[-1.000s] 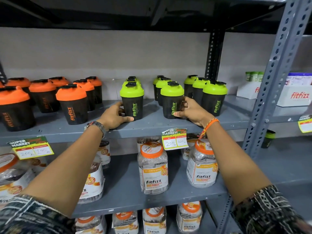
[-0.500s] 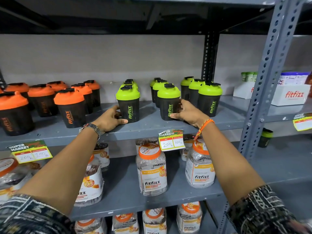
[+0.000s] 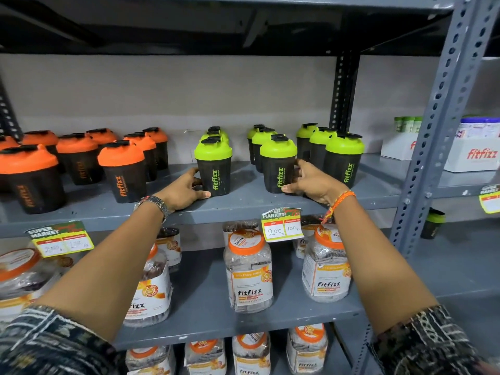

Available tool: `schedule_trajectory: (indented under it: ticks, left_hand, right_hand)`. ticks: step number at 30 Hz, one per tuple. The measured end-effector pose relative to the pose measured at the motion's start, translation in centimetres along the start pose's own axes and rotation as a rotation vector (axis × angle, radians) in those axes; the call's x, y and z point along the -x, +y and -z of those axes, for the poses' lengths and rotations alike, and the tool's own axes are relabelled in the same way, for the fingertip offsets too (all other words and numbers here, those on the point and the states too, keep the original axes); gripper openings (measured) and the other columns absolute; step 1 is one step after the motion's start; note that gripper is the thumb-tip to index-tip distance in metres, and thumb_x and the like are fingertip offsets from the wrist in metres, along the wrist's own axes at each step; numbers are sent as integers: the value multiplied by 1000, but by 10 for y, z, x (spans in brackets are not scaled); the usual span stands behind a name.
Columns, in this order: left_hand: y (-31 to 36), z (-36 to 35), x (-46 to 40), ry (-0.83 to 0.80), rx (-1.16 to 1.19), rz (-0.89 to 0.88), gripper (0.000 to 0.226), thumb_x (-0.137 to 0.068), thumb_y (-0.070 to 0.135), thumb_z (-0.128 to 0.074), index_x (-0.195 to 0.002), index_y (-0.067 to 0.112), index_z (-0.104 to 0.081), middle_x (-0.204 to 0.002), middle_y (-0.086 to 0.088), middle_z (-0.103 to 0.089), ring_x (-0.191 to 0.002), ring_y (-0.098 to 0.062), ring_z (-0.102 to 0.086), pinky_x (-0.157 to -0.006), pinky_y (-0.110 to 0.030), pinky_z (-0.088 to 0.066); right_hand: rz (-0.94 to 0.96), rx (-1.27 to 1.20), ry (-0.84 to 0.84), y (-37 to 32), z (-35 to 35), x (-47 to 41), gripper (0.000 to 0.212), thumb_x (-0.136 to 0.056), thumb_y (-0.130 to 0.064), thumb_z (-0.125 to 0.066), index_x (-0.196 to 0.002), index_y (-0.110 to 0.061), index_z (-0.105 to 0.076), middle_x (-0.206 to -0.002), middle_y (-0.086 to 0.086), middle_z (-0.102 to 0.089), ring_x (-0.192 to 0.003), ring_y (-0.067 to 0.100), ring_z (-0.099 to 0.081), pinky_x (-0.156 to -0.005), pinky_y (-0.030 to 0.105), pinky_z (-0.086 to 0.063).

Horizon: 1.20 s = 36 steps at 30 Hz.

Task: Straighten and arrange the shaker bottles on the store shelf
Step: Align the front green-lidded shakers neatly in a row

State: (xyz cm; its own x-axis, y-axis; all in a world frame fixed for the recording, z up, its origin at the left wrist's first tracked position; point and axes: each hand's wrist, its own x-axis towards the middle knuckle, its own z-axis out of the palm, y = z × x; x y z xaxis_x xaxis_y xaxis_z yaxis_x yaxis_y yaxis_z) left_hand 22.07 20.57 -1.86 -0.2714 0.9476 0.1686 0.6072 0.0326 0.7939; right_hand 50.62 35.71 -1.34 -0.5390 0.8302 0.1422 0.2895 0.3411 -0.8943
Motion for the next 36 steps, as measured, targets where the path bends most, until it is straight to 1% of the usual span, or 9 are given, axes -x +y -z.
schedule_trajectory:
  ticks: [4,7,10,14,16,20,22,26,36]
  left_hand:
    - [-3,23,17,-40,-105,32,92,-92,11,-67,-161,15,-5,-157,-8,-42,-148,-24,-34,-122,-37,-25]
    - [-9,47,50,70,-77,-110,76,-87,4,-70,-154,15,-36,-145,-8,-55,-137,-21,-50,-116,-34,-40]
    - [-27,77,87,433,-5,-265,50,-79,-2,-78,-123,18,-66,-114,1,-71,-108,-10,-69,-97,-24,-54]
    - [-85,141,123,1130,40,-297,25,-73,2,-73,-91,18,-69,-88,0,-72,-76,0,-68,-82,-30,-59]
    - [-113,174,131,1272,28,-217,38,-66,5,-77,-98,19,-62,-95,-5,-67,-79,4,-62,-82,-29,-55]
    - [-168,235,115,872,-7,113,104,-56,9,-95,-138,7,-32,-138,-20,-52,-122,-29,-55,-108,-48,-45]
    - [-185,255,105,602,-5,190,119,-60,10,-94,-148,5,-15,-142,-20,-51,-129,-32,-53,-113,-52,-41]
    - [-186,266,96,357,2,103,97,-73,4,-85,-146,2,-21,-142,-10,-50,-129,-23,-50,-113,-42,-40]
    - [-189,271,85,292,-23,57,82,-77,19,-84,-142,9,-36,-143,-9,-55,-131,-26,-53,-115,-46,-40]
  right_hand:
    - [-24,205,164,-16,-13,29,90,-76,-8,-83,-149,-8,-32,-141,16,-57,-125,30,-58,-107,43,-47]
    - [54,445,388,-39,-40,65,94,-81,-12,-81,-154,-2,-24,-147,22,-49,-136,38,-49,-109,39,-40]
    - [282,435,560,-60,-78,85,88,-79,-9,-81,-152,-6,-34,-144,18,-53,-133,36,-50,-110,40,-40]
    - [346,206,217,-95,-151,56,89,-72,-15,-89,-147,-11,-42,-135,11,-61,-122,26,-60,-107,47,-49]
    - [296,164,27,-117,-195,38,96,-72,-15,-90,-151,-10,-35,-141,14,-56,-126,25,-57,-108,43,-48]
    - [215,30,-142,-145,-261,9,95,-77,0,-83,-152,1,-24,-138,14,-53,-120,19,-53,-88,15,-47]
    - [199,11,-166,-150,-280,-5,80,-77,6,-81,-141,-5,-35,-131,5,-54,-115,17,-54,-88,17,-51]
    - [226,50,-147,-136,-308,-40,78,-55,-16,-94,-122,-13,-54,-122,6,-71,-113,22,-68,-105,49,-52]
    - [149,77,3,-155,-332,-19,70,-75,-8,-86,-134,-8,-48,-136,14,-63,-123,28,-62,-108,45,-48]
